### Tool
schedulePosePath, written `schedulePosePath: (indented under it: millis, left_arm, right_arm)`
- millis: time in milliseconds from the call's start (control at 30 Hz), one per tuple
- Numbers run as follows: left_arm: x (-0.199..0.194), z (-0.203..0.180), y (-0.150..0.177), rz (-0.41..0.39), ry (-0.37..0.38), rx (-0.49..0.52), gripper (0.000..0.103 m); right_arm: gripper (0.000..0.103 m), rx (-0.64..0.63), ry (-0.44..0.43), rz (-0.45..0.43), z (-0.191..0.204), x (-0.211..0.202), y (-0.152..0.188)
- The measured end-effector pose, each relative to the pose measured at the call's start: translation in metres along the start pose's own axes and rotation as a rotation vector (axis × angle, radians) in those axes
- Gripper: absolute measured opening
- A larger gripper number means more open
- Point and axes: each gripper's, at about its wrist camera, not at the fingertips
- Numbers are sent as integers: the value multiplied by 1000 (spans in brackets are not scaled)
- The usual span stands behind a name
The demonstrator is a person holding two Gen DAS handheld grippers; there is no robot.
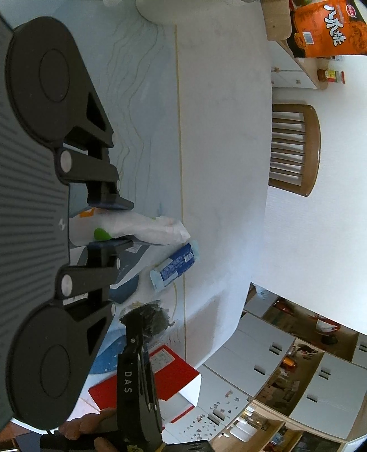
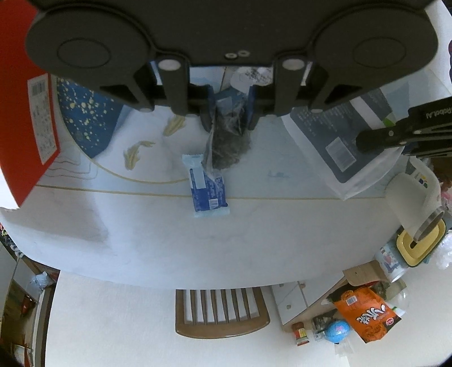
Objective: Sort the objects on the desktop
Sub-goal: 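Lift and carry the wipes packet and seed bag over the red box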
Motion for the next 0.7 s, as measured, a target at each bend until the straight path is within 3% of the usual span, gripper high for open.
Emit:
schedulePosePath:
  millis: [300, 700]
  left_arm:
    - [-20, -16, 2, -25, 32, -31, 19]
    - [-29, -66, -3, -48, 82, 11, 19]
  right_arm:
    - [20, 17, -20, -11, -10, -29, 17]
    - [20, 61, -17, -36, -38, -70, 38]
Point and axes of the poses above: each gripper's, at about its wrist camera, not at the fingertips, and x roughly the way its jaws point, z to its left, y to its underside, and after that the axes turned 5 degrees about z, right-handed
